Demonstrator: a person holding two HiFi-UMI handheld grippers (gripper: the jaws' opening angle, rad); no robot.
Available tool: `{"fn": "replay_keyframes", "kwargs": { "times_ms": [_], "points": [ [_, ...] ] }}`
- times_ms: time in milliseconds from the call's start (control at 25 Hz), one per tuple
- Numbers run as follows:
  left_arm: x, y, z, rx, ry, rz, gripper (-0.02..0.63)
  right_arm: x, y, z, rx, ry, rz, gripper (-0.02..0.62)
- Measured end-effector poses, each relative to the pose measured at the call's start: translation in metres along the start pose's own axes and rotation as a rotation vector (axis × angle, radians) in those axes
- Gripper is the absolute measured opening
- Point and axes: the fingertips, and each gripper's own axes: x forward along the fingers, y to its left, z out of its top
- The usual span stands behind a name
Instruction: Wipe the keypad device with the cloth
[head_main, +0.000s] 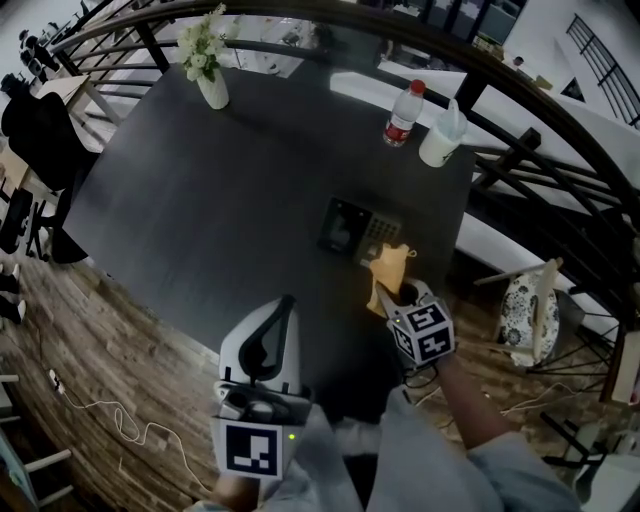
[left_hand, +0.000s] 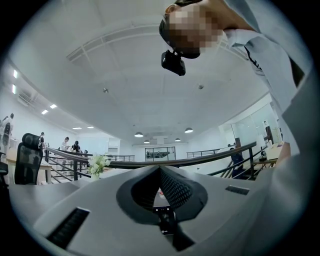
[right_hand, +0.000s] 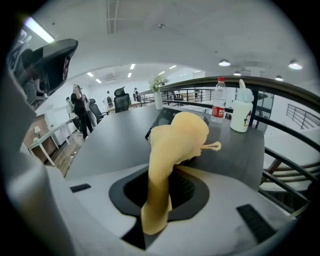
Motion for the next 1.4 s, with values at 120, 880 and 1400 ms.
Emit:
{"fn": "replay_keyframes", "kwargs": {
  "times_ms": [120, 880, 1400],
  "points": [
    [-0.002, -0.005, 0.001, 0.005, 0.000, 0.000, 0.012, -0.009, 0.011, 0.010, -0.002, -0.040, 0.026, 0.071],
    [-0.003, -0.034, 0.021, 0.040, -0.044, 0.035, 0.012, -0.133, 0.019, 0.118, -0.169, -0.438, -0.133, 0.071],
    [-0.011, -0.043, 0.032, 0.074, -0.055, 0.069, 0.012, -0.182, 0.025, 0.142, -0.223, -0.543, -0.148, 0.071]
  ]
}}
